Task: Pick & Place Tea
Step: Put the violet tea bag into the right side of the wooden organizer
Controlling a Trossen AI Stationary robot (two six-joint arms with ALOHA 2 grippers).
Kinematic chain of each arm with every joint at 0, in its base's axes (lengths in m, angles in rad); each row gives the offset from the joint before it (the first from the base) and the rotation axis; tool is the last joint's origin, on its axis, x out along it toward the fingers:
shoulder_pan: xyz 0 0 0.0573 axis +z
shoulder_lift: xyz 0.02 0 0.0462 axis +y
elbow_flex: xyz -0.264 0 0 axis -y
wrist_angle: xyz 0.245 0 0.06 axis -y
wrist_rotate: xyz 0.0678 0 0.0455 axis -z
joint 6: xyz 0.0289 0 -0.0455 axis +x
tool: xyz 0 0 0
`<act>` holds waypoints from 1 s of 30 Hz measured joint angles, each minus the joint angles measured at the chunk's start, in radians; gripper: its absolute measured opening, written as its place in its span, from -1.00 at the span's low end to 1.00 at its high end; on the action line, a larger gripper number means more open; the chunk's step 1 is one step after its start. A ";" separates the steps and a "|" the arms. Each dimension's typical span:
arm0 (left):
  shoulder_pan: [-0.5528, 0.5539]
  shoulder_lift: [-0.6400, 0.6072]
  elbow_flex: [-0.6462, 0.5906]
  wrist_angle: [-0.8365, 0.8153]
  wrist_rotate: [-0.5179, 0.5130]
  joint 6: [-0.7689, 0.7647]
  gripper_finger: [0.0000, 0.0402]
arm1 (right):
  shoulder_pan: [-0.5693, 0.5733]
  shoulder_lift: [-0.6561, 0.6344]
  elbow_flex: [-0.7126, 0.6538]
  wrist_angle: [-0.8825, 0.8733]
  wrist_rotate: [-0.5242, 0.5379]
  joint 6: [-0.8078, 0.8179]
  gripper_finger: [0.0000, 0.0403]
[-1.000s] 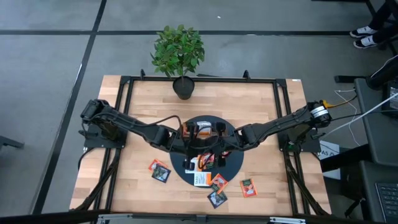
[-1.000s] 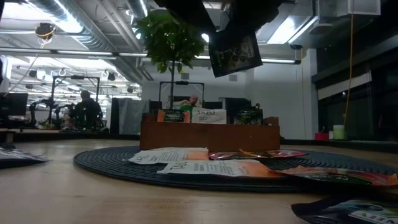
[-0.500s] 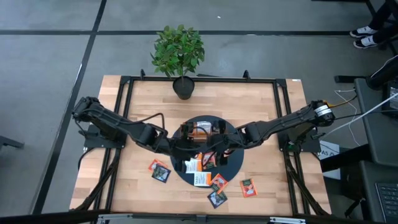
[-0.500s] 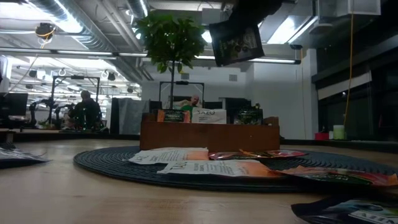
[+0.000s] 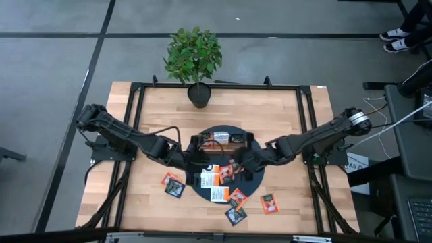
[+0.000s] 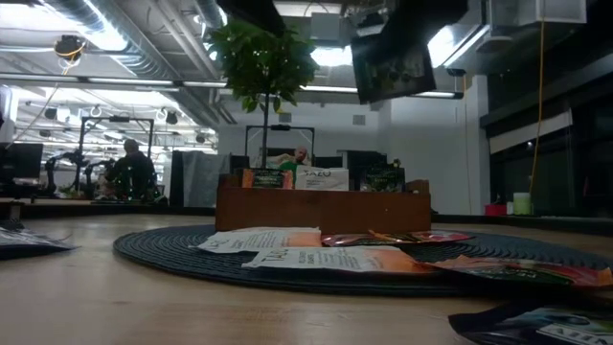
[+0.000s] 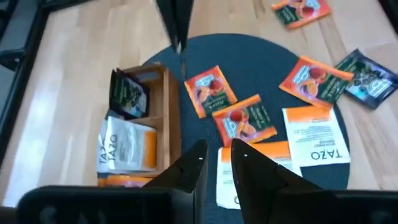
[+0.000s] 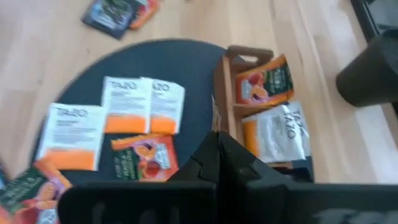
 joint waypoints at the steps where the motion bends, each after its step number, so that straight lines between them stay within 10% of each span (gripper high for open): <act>1: -0.001 -0.005 -0.017 0.017 0.004 0.000 -0.67 | 0.006 -0.013 -0.018 0.018 0.000 0.000 -1.00; 30: 0.083 -0.185 -0.476 1.016 0.083 0.152 -0.65 | 0.094 -0.321 -0.524 0.957 0.062 -0.297 -1.00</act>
